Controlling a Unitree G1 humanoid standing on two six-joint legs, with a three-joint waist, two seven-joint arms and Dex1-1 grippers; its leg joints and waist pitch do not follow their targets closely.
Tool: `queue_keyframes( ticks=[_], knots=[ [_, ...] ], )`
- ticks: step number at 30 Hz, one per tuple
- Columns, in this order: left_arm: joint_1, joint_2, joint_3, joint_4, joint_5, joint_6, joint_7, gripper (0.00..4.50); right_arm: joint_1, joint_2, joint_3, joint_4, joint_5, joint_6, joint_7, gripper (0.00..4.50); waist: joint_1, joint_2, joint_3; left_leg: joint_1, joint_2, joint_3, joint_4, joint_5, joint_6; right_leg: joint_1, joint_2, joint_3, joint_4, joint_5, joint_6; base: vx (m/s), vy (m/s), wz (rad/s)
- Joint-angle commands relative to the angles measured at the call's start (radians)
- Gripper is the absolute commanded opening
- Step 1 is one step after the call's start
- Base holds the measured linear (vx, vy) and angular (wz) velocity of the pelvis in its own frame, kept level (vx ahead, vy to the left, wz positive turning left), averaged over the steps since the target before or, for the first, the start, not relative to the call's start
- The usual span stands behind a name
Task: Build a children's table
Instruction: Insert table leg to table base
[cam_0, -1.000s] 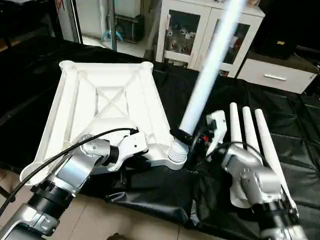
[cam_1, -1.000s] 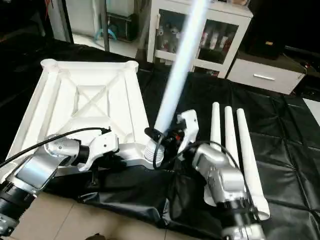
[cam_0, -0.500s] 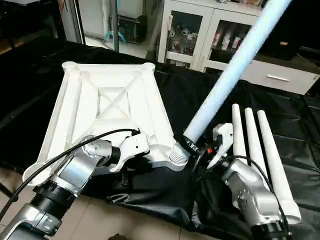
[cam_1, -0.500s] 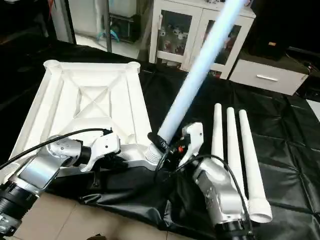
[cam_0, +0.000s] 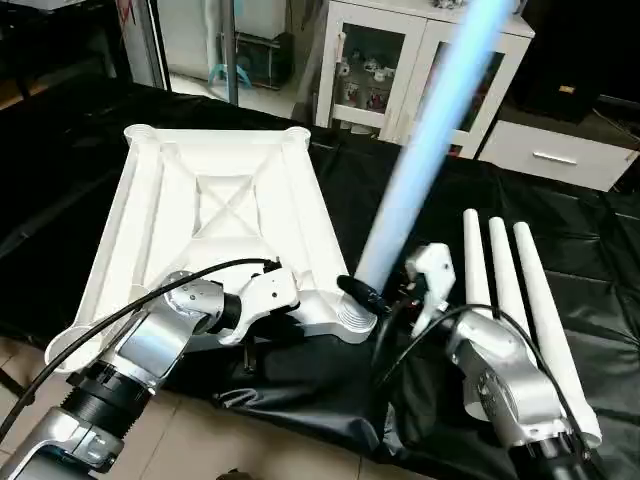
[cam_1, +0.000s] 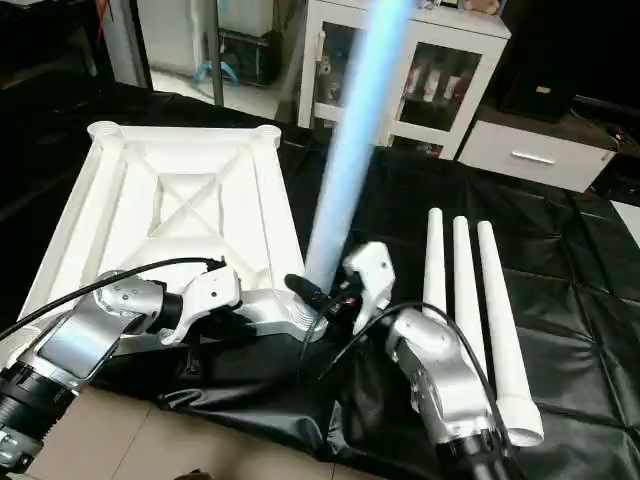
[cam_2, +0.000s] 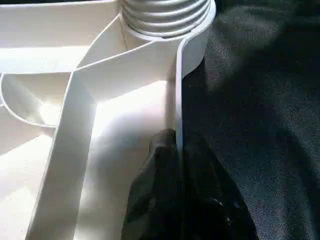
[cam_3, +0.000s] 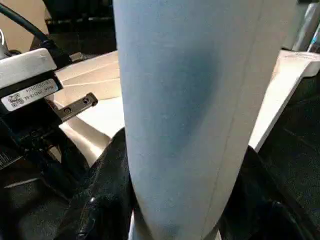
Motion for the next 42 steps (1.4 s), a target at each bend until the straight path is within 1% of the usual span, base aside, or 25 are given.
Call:
queue_keyframes(
  ticks=[1, 3, 6, 7, 8, 12, 13, 16, 20, 24, 25, 26, 28, 29, 31, 32, 33, 34, 36, 37, 38, 39, 40, 41, 42],
  knots=[
    [0.021, -0.014, -0.034, 0.017, 0.01, 0.007, 0.003, 0.0, 0.019, -0.024, 0.024, 0.068, -0.031, 0.097, -0.005, 1.84, -0.009, 0.014, -0.026, 0.027, 0.058, -0.032, -0.091, -0.454, -0.057, -0.009, -0.096, 0.058, -0.109, -0.391, -0.12, 0.0, 0.0, 0.0],
    [0.023, -0.014, -0.034, 0.015, 0.009, 0.01, 0.003, 0.0, 0.004, -0.027, 0.026, 0.075, -0.029, 0.135, -0.004, 1.84, -0.011, 0.008, -0.022, 0.026, 0.057, -0.034, -0.094, -0.475, -0.058, -0.007, -0.099, 0.057, -0.114, -0.437, -0.111, 0.0, 0.0, 0.0],
    [0.025, -0.014, -0.033, 0.012, 0.008, 0.011, 0.002, 0.0, -0.017, -0.025, 0.026, 0.107, -0.044, 0.145, -0.017, 1.84, -0.013, 0.008, -0.022, 0.03, 0.057, -0.038, -0.093, -0.496, -0.063, -0.011, -0.106, 0.058, -0.124, -0.525, -0.086, 0.0, 0.0, 0.0],
    [0.025, -0.014, -0.033, 0.012, 0.008, 0.011, 0.002, 0.0, -0.023, -0.024, 0.027, 0.115, -0.05, 0.141, -0.022, 1.84, -0.013, 0.01, -0.022, 0.029, 0.056, -0.039, -0.094, -0.496, -0.063, -0.011, -0.105, 0.058, -0.125, -0.527, -0.084, 0.0, 0.0, 0.0],
    [0.025, -0.014, -0.033, 0.011, 0.008, 0.011, 0.003, 0.0, -0.025, -0.023, 0.027, 0.123, -0.054, 0.135, -0.025, 1.84, -0.015, 0.007, -0.021, 0.029, 0.057, -0.04, -0.095, -0.501, -0.063, -0.011, -0.104, 0.057, -0.126, -0.535, -0.081, 0.0, 0.0, 0.0],
    [0.025, -0.02, -0.027, 0.014, 0.012, 0.009, 0.022, 0.0, 0.009, -0.021, 0.04, 0.134, -0.074, 0.079, -0.025, 1.84, -0.014, 0.01, -0.023, 0.036, 0.058, -0.04, -0.098, -0.522, -0.068, -0.013, -0.103, 0.054, -0.129, -0.521, -0.083, 0.0, 0.0, 0.0],
    [0.025, -0.023, -0.024, 0.015, 0.014, 0.009, 0.03, 0.0, 0.023, -0.02, 0.04, 0.13, -0.075, 0.067, -0.026, 1.84, -0.014, 0.005, -0.023, 0.037, 0.059, -0.04, -0.101, -0.521, -0.067, -0.012, -0.1, 0.053, -0.129, -0.499, -0.088, 0.0, 0.0, 0.0],
    [0.025, -0.027, -0.02, 0.018, 0.018, 0.008, 0.043, 0.0, 0.047, -0.016, 0.039, 0.129, -0.078, 0.053, -0.035, 1.84, -0.013, 0.004, -0.02, 0.038, 0.056, -0.041, -0.101, -0.544, -0.062, -0.015, -0.102, 0.053, -0.131, -0.516, -0.084, 0.0, 0.0, 0.0],
    [0.026, -0.031, -0.012, 0.022, 0.02, 0.012, 0.057, 0.0, 0.054, -0.004, 0.026, 0.143, -0.083, 0.041, -0.072, 1.84, -0.015, 0.008, -0.021, 0.036, 0.056, -0.045, -0.106, -0.563, -0.06, -0.016, -0.104, 0.053, -0.133, -0.514, -0.082, 0.0, 0.0, 0.0],
    [0.023, -0.042, 0.005, 0.028, 0.016, 0.021, 0.082, 0.0, 0.04, 0.01, 0.011, 0.16, -0.091, 0.033, -0.115, 1.84, -0.018, 0.007, -0.016, 0.04, 0.054, -0.047, -0.104, -0.599, -0.063, -0.023, -0.109, 0.053, -0.142, -0.59, -0.066, 0.0, 0.0, 0.0],
    [0.022, -0.045, 0.01, 0.029, 0.015, 0.023, 0.088, 0.0, 0.037, 0.013, 0.008, 0.163, -0.093, 0.032, -0.125, 1.84, -0.02, 0.006, -0.016, 0.038, 0.053, -0.051, -0.104, -0.609, -0.063, -0.02, -0.111, 0.05, -0.145, -0.626, -0.057, 0.0, 0.0, 0.0],
    [0.018, -0.057, 0.027, 0.037, 0.009, 0.025, 0.111, 0.0, 0.024, 0.023, -0.002, 0.177, -0.103, 0.032, -0.162, 1.84, -0.022, 0.012, -0.016, 0.037, 0.053, -0.054, -0.106, -0.62, -0.069, -0.02, -0.112, 0.048, -0.148, -0.642, -0.052, 0.0, 0.0, 0.0],
    [0.014, -0.066, 0.039, 0.045, 0.004, 0.024, 0.129, 0.0, 0.013, 0.03, -0.009, 0.189, -0.111, 0.033, -0.189, 1.84, -0.028, 0.014, -0.016, 0.035, 0.053, -0.06, -0.11, -0.644, -0.078, -0.015, -0.11, 0.04, -0.148, -0.638, -0.051, 0.0, 0.0, 0.0],
    [0.003, -0.094, 0.067, 0.06, -0.008, 0.046, 0.168, 0.0, -0.009, 0.045, -0.021, 0.219, -0.129, 0.039, -0.252, 1.84, -0.031, 0.02, -0.015, 0.033, 0.053, -0.064, -0.114, -0.668, -0.084, -0.01, -0.107, 0.035, -0.148, -0.628, -0.048, 0.0, 0.0, 0.0],
    [-0.001, -0.102, 0.075, 0.064, -0.011, 0.056, 0.179, 0.0, -0.015, 0.048, -0.024, 0.228, -0.135, 0.04, -0.269, 1.84, -0.04, 0.019, -0.015, 0.038, 0.051, -0.064, -0.117, -0.697, -0.091, -0.012, -0.103, 0.028, -0.151, -0.611, -0.053, 0.0, 0.0, 0.0],
    [-0.017, -0.135, 0.097, 0.075, -0.013, 0.096, 0.225, 0.0, -0.045, 0.07, -0.045, 0.274, -0.145, 0.045, -0.353, 1.84, -0.047, 0.017, -0.018, 0.044, 0.05, -0.062, -0.116, -0.704, -0.091, -0.012, -0.102, 0.026, -0.151, -0.597, -0.057, 0.0, 0.0, 0.0],
    [-0.021, -0.144, 0.103, 0.078, -0.014, 0.106, 0.238, 0.0, -0.054, 0.077, -0.051, 0.287, -0.148, 0.046, -0.376, 1.84, -0.052, 0.018, -0.014, 0.048, 0.046, -0.061, -0.114, -0.709, -0.084, -0.019, -0.103, 0.025, -0.159, -0.614, -0.054, 0.0, 0.0, 0.0],
    [-0.031, -0.162, 0.114, 0.084, -0.016, 0.124, 0.261, 0.0, -0.071, 0.089, -0.062, 0.312, -0.152, 0.048, -0.419, 1.84, -0.056, 0.019, -0.013, 0.047, 0.045, -0.062, -0.114, -0.715, -0.084, -0.018, -0.104, 0.023, -0.159, -0.622, -0.052, 0.0, 0.0, 0.0],
    [-0.068, -0.231, 0.154, 0.102, -0.017, 0.195, 0.36, 0.0, -0.139, 0.133, -0.098, 0.409, -0.169, 0.065, -0.586, 1.84, -0.066, 0.019, -0.008, 0.053, 0.041, -0.065, -0.113, -0.754, -0.085, -0.023, -0.102, 0.006, -0.17, -0.665, -0.037, 0.0, 0.0, 0.0],
    [-0.09, -0.268, 0.174, 0.111, -0.011, 0.239, 0.416, 0.0, -0.173, 0.156, -0.114, 0.454, -0.174, 0.068, -0.662, 1.84, -0.076, 0.025, -0.009, 0.049, 0.043, -0.068, -0.122, -0.794, -0.091, -0.012, -0.094, -0.01, -0.165, -0.642, -0.032, -0.051, 0.041, -0.09],
    [-0.09, -0.268, 0.174, 0.111, -0.011, 0.239, 0.416, 0.0, -0.173, 0.156, -0.114, 0.454, -0.174, 0.068, -0.662, 1.84, -0.079, 0.037, -0.011, 0.024, 0.055, -0.064, -0.159, -0.86, -0.106, 0.018, -0.072, -0.025, -0.122, -0.524, -0.05, 0.0, 0.0, 0.0],
    [-0.11, -0.298, 0.189, 0.12, -0.004, 0.273, 0.468, 0.0, -0.205, 0.178, -0.128, 0.495, -0.176, 0.067, -0.726, 1.84, -0.055, 0.05, -0.008, -0.056, 0.071, -0.028, -0.25, -0.937, -0.114, 0.081, -0.032, -0.031, 0.035, -0.287, -0.072, 0.0, 0.0, 0.0],
    [-0.11, -0.298, 0.189, 0.12, -0.004, 0.273, 0.468, 0.0, -0.205, 0.178, -0.128, 0.495, -0.176, 0.067, -0.726, 1.84, -0.018, 0.035, -0.015, -0.073, 0.065, 0.001, -0.261, -0.918, -0.092, 0.091, -0.021, -0.025, 0.07, -0.206, -0.06, -0.092, 0.016, 0.06],
    [-0.137, -0.337, 0.208, 0.135, 0.005, 0.305, 0.534, 0.0, -0.239, 0.202, -0.141, 0.539, -0.172, 0.059, -0.783, 1.84, -0.023, -0.015, -0.026, 0.047, 0.029, 0.05, -0.181, -0.675, -0.085, -0.035, -0.064, 0.027, -0.028, -0.376, -0.07, -0.009, -0.077, 0.28],
    [-0.172, -0.386, 0.236, 0.164, 0.015, 0.311, 0.627, 0.0, -0.282, 0.228, -0.15, 0.592, -0.174, 0.038, -0.851, 1.84, -0.032, -0.034, -0.017, 0.087, 0.017, -0.02, 0.048, -0.346, -0.009, -0.086, -0.219, 0.089, -0.197, -0.769, -0.075, -0.009, -0.077, 0.28]
  ],
)
